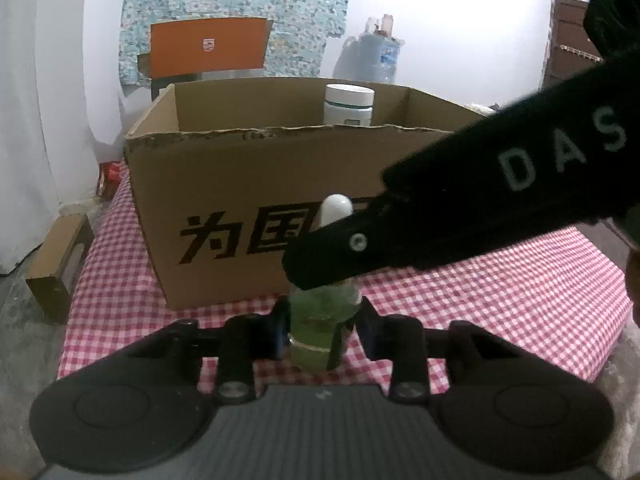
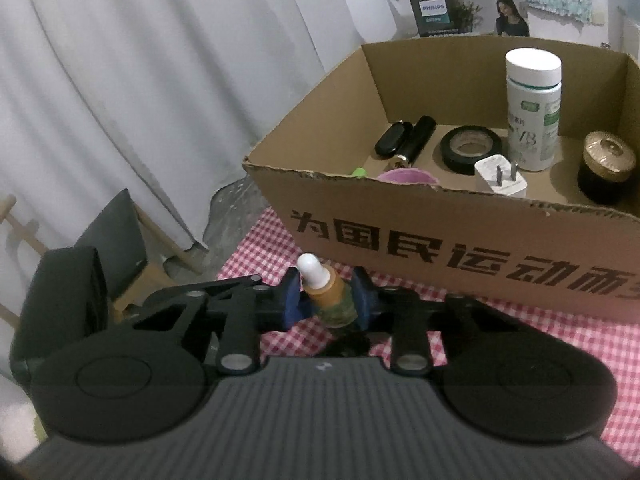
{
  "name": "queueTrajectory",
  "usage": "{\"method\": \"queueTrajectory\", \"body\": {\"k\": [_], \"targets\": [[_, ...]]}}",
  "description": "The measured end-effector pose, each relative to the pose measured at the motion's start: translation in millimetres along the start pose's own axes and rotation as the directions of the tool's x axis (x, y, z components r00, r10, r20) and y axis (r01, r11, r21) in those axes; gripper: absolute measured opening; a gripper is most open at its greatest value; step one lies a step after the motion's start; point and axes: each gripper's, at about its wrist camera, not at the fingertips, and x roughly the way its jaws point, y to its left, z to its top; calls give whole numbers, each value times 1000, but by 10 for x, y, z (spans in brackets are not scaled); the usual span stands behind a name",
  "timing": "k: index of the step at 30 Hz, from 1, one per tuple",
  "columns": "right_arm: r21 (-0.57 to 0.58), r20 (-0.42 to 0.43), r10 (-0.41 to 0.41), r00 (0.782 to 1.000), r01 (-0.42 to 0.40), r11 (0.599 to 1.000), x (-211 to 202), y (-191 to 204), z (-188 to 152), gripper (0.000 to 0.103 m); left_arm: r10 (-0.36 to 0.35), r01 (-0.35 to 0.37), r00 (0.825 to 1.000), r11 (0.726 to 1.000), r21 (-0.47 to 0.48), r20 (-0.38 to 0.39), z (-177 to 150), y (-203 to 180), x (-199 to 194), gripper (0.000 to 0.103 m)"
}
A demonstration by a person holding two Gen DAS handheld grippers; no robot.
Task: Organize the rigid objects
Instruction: 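Close the right tool around the green dropper bottle, then lift the dropper bottle and carry it over the box with the right tool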
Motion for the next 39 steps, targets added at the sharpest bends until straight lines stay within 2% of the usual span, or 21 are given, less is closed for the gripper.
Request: {"method": "queueTrajectory", "body": {"k": [4, 14, 21, 24, 27, 31, 35, 39], "targets": [[-12, 5, 2, 1000, -1, 1000, 3, 14, 15, 22, -1, 1, 1000, 1000, -5, 19, -33, 16, -7, 34], [-36, 3, -7, 1000, 7, 999, -114, 43, 36, 21, -18, 18, 999, 1000, -4, 35, 3, -99, -148, 33], [-71, 54, -9, 999, 12, 997, -503, 169, 37, 21, -21, 18, 996, 999, 37, 82, 154, -262, -416, 33], [-97, 88, -3, 996, 11, 995, -734, 253, 62, 21, -15, 9, 994, 998, 56, 106, 260, -352, -563, 33], [-125, 125, 2, 992, 13, 992, -974, 318, 122, 21, -47, 43, 992, 998, 37, 115, 439, -399, -691, 33], [-140, 171, 17, 985, 7, 990, -1294, 319, 264, 22, -44, 31, 986, 996, 81, 161, 683, -545, -811, 33], [-143, 189, 13, 982, 14, 990, -1547, 240, 461, 22, -50, 33, 982, 995, 96, 181, 931, -686, -780, 33], [-115, 191, 9, 982, 13, 993, -1740, 16, 717, 22, -95, 80, 981, 992, 96, 170, 1227, -781, -591, 33]]}}
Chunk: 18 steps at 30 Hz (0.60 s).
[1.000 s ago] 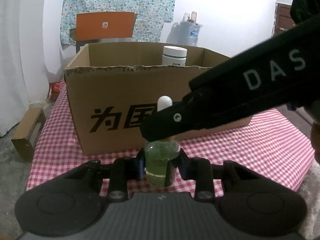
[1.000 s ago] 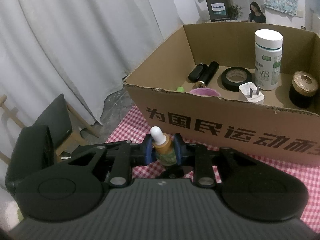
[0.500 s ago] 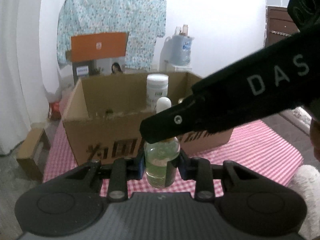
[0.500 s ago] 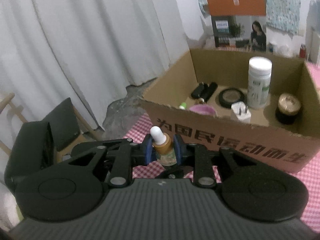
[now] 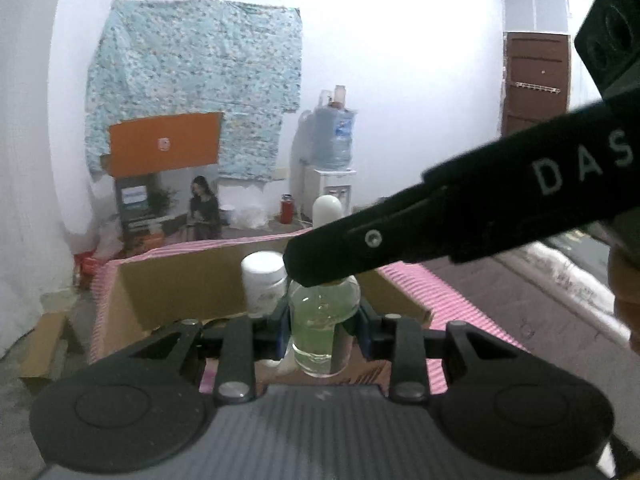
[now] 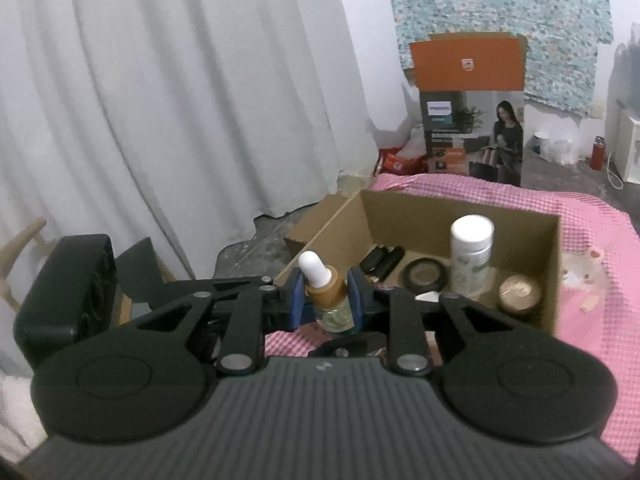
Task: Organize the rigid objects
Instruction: 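Lift the dropper bottle and carry it over the box with the right tool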
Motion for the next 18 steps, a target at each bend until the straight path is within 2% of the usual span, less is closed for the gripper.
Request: {"method": "queueTrajectory", "body": {"k": [4, 9, 14, 18], "targets": [[39, -11, -10, 1000, 10, 999, -69, -348, 208, 22, -53, 52, 998, 998, -22, -42, 201, -21, 352, 33], [117, -52, -35, 998, 40, 992, -7, -854, 285, 22, -123, 114, 981, 991, -67, -151, 297, 0, 958, 33], [225, -113, -14, 993, 39, 973, 220, -1349, 164, 22, -148, 121, 959, 985, -122, -244, 117, 81, 1395, 33], [244, -158, -10, 987, 49, 968, 439, -1549, 31, 22, -162, 112, 939, 978, -174, -303, -14, 133, 1608, 33]]}}
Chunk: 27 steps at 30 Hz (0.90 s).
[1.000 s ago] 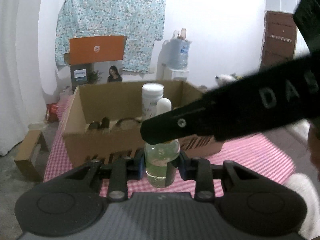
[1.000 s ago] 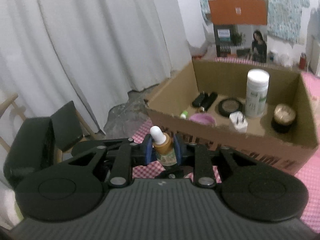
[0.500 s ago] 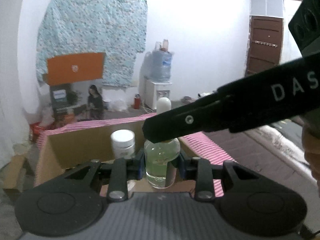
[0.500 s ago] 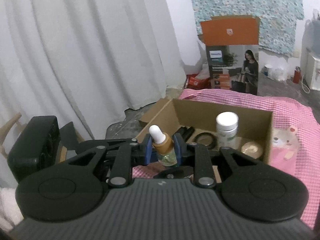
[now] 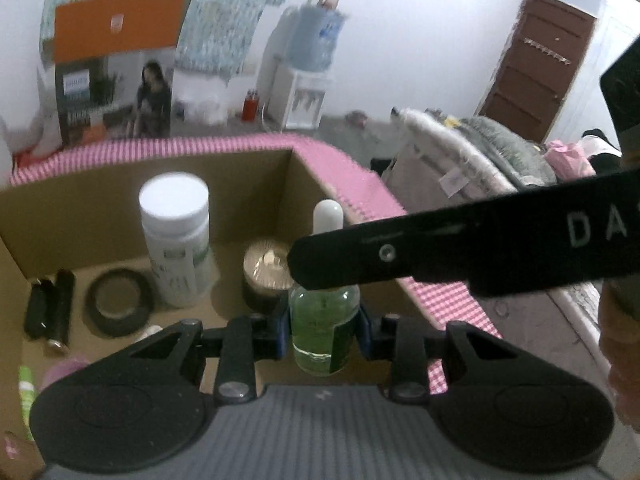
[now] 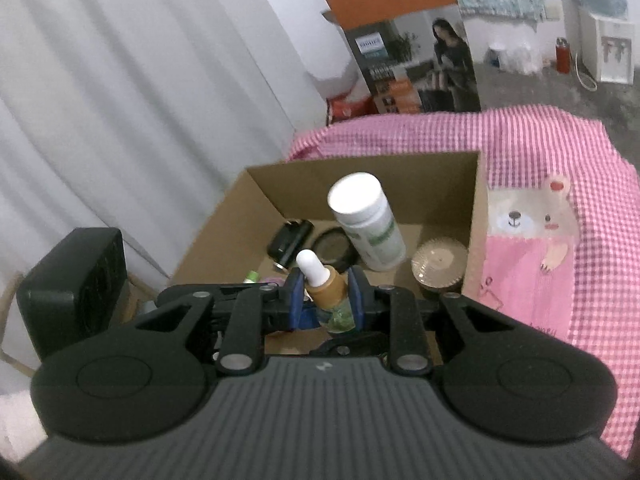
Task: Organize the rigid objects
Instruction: 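Lift the dropper bottle and carry it over the box with the right tool, then lower the dropper bottle into the box and open the right tool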
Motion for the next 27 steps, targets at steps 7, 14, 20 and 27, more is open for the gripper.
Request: {"method": "queueTrajectory", "body": {"k": [7, 14, 20, 27], "targets": [[28, -46, 16, 999, -15, 1000, 490, -152, 78, 22, 17, -20, 998, 999, -41, -61, -13, 175, 215, 34], [37, -77, 30, 997, -27, 999, 731, -279, 45, 22, 37, -41, 998, 997, -63, -59, 17, 219, 190, 34], [-53, -73, -11, 997, 7, 999, 786, -167, 28, 22, 56, -59, 998, 996, -66, -43, -14, 219, 133, 34], [-53, -85, -8, 996, 3, 999, 882, -153, 15, 22, 76, -78, 996, 995, -54, -38, -32, 216, 93, 34]]}}
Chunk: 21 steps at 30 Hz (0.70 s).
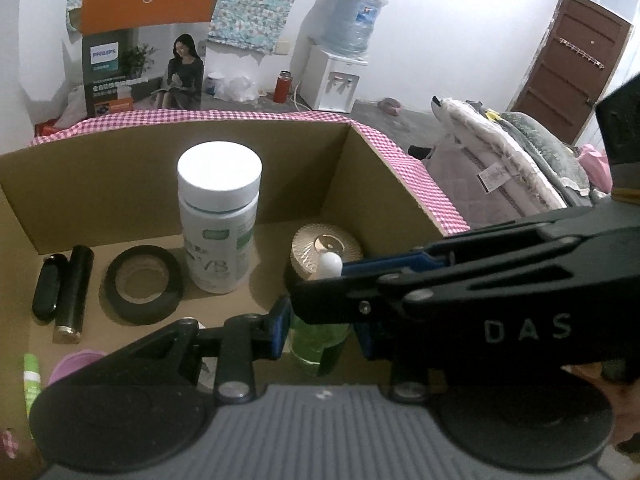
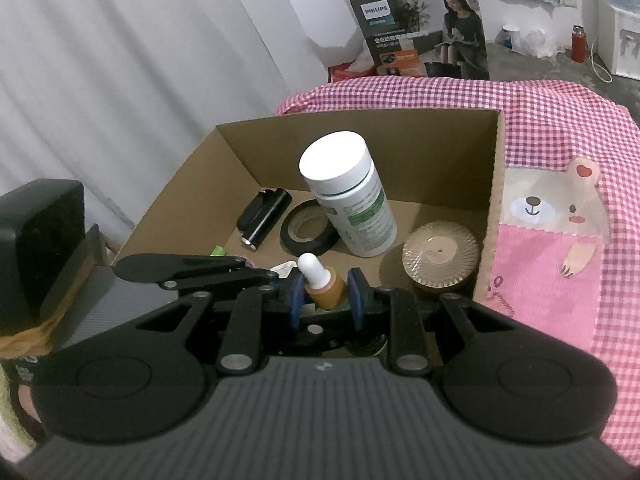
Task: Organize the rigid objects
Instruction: 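Lower the dropper bottle into the box and open the right tool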
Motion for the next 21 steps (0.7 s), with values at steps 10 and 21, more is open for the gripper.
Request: {"method": "queueTrajectory", "body": {"k": [10, 21], "targets": [[-33, 4, -59, 998, 59, 998, -71, 154, 55, 52, 2, -4, 998, 999, 38, 55, -8, -108, -172, 53], [64, 206, -42, 978, 30, 998, -886, 373, -80, 76, -9, -9, 981, 995, 94, 194, -139, -303, -849, 86]]}}
